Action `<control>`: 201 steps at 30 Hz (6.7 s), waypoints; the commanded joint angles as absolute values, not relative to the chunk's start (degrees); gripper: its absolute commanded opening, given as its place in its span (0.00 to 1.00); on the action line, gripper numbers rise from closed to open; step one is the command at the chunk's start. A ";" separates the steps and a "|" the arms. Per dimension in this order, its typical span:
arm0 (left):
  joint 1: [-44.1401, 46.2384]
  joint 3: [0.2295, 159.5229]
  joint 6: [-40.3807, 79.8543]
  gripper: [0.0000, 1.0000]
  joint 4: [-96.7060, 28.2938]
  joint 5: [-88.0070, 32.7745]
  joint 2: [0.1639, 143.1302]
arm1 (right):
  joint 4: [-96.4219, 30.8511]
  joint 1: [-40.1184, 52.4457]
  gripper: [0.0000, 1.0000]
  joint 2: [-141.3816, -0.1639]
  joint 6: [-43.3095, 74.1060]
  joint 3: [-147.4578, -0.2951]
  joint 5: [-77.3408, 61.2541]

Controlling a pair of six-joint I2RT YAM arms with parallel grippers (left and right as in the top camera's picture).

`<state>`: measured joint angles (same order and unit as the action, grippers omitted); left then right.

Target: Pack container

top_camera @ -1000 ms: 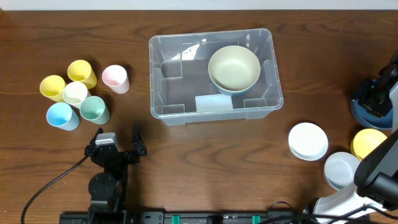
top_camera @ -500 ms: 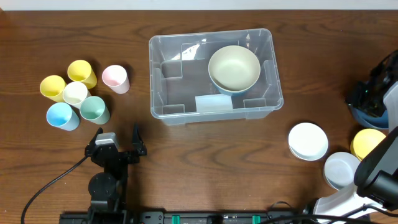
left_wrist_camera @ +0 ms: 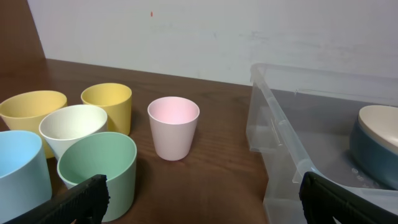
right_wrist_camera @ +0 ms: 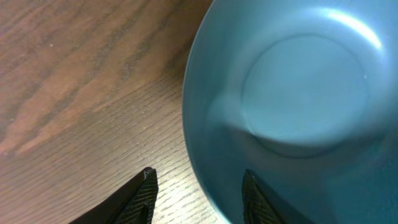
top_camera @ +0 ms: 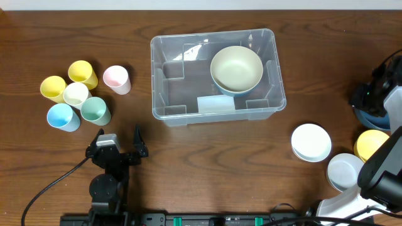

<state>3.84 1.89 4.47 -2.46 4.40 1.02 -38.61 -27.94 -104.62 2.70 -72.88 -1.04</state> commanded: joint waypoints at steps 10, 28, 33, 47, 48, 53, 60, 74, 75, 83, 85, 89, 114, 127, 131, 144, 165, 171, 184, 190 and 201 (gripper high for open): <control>3.66 0.23 4.32 0.98 -3.79 4.49 1.04 | -34.33 -28.12 0.30 -105.12 1.65 -68.75 -0.01; 3.66 0.23 4.32 0.98 -3.79 4.47 1.04 | -31.88 -21.10 0.01 -105.12 4.67 -67.77 -5.19; 3.66 0.23 4.32 0.98 -3.79 4.47 1.04 | -31.53 -14.09 0.01 -105.12 6.85 -68.36 -4.95; 3.66 0.23 4.32 0.98 -3.79 4.47 1.04 | -47.86 -2.74 0.01 -99.42 8.03 -89.73 -1.08; 3.66 0.23 4.32 0.98 -3.79 4.47 1.04 | -49.36 -2.15 0.01 -98.45 8.05 -91.94 -0.86; 3.66 0.23 4.34 0.98 -3.79 4.47 1.04 | -53.56 1.21 0.01 -93.65 8.10 -99.68 -0.91; 3.66 0.23 4.32 0.98 -3.79 4.47 1.04 | -53.10 13.56 0.01 -89.30 8.10 -101.03 -2.17; 3.66 0.23 4.34 0.98 -3.79 4.47 1.04 | -50.19 31.73 0.01 -103.94 8.12 -100.92 6.22; 3.66 0.23 4.32 0.98 -3.79 4.47 1.04 | -49.87 31.94 0.01 -105.30 8.12 -100.92 6.22; 3.66 0.23 4.32 0.98 -3.79 4.47 1.04 | -48.51 32.08 0.01 -113.47 8.75 -100.92 5.96; 3.66 0.23 4.34 0.98 -3.79 4.47 1.04 | -48.14 32.08 0.01 -114.74 8.73 -100.92 5.89; 3.66 0.23 4.32 0.98 -3.79 4.47 1.04 | -46.85 32.08 0.01 -116.40 8.73 -100.92 5.58; 3.66 0.23 4.32 0.98 -3.79 4.47 1.04 | -45.67 31.75 0.40 -112.12 8.71 -101.06 6.22; 3.66 0.23 4.34 0.98 -3.79 4.47 1.04 | -57.47 29.95 0.41 -101.65 11.81 -101.06 7.55; 3.66 0.23 4.32 0.98 -3.79 4.47 1.04 | -62.61 26.11 0.44 -94.94 13.91 -101.06 7.51; 3.66 0.23 4.34 0.98 -3.79 4.47 1.04 | -85.23 5.50 0.45 -82.74 21.67 -100.66 7.14; 3.66 0.23 4.34 0.98 -3.79 4.47 1.04 | -62.85 -15.44 0.43 -78.65 27.44 -57.23 2.48; 3.66 0.23 4.32 0.98 -3.79 4.47 1.04 | -59.22 -20.40 0.39 -78.65 26.68 -53.21 2.50; 3.66 0.23 4.32 0.98 -3.79 4.47 1.04 | -51.42 -21.32 0.38 -78.65 22.44 -47.86 -1.96; 3.66 0.23 4.34 0.98 -3.79 4.47 1.04 | -50.17 -21.32 0.35 -78.65 22.46 -46.15 -1.93; 3.66 0.23 4.32 0.98 -3.79 4.47 1.04 | -49.17 -21.32 0.33 -78.76 22.68 -44.82 -1.85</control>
